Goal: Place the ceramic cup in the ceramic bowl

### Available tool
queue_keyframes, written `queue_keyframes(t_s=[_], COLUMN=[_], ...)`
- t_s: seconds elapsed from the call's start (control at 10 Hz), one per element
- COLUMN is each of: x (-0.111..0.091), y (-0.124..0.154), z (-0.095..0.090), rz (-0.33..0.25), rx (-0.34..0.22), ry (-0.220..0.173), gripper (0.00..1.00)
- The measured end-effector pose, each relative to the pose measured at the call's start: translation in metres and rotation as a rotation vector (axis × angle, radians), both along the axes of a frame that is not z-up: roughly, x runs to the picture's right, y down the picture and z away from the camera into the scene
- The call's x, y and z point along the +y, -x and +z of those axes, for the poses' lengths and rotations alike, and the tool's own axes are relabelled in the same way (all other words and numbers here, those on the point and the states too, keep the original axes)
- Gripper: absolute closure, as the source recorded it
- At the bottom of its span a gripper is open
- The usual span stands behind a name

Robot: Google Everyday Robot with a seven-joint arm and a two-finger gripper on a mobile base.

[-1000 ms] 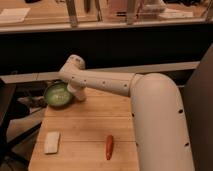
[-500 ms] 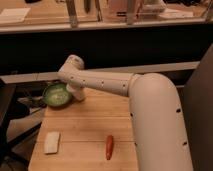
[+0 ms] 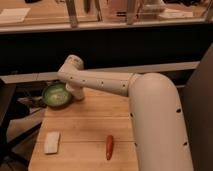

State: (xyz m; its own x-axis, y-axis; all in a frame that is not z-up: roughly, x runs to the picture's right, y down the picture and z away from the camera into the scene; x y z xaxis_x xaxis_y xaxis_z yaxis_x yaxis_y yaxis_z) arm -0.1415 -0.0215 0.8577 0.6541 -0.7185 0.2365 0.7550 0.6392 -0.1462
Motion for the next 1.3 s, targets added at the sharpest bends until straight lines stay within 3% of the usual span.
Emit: queue_keyframes(t_s=[0.4, 0.6, 0.8, 1.0, 1.1, 1.3], x=[-0.056, -0.079, -0.083, -0.076, -0.071, -0.064], y=[0.002, 0.013, 0.04, 0.072, 0.084, 0.102], z=[-0.034, -0.047, -0.051, -0.055, -0.057, -0.055], rz=[-0.01, -0.033, -0.067, -0.116, -0.134, -0.131], rx=[-0.019, -0.071, -0.16, -0.26, -0.29, -0.288], ry=[-0.105, -0.155, -0.171, -0.153, -0.142, -0.137], gripper=[1.0, 1.0, 1.0, 1.0, 1.0, 1.0])
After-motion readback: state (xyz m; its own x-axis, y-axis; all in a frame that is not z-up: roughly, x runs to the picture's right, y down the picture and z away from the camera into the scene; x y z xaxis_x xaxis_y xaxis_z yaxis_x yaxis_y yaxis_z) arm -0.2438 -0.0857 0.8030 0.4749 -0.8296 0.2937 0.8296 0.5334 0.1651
